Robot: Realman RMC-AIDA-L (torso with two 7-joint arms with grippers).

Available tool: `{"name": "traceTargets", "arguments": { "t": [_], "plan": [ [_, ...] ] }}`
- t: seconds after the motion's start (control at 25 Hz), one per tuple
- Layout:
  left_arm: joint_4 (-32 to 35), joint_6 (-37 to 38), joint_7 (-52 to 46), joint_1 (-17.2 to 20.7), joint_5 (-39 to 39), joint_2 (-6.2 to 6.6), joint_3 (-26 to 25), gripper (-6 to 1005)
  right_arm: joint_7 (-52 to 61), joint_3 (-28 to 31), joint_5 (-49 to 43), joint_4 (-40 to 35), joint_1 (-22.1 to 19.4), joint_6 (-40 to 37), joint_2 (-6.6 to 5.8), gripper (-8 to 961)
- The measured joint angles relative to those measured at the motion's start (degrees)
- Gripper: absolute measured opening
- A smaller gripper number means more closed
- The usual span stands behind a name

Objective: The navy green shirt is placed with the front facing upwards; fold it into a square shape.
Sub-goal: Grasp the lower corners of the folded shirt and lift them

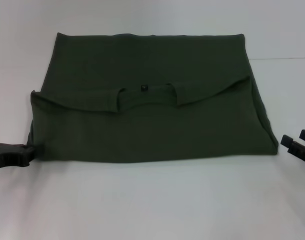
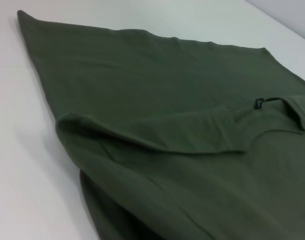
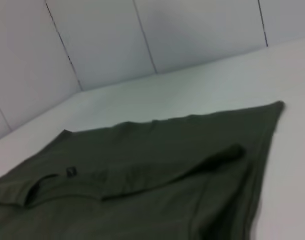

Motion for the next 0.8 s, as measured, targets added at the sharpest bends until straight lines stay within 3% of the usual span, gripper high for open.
{"name": "traceTargets", "arguments": {
  "t": [0.8],
  "plan": [
    [0.3,-0.4,0.9,-0.5,-1.0,-0.47,-0.2,34,0.1,-7.5,0.0,4.1,4.5,9.0,0.74,735]
  ]
}}
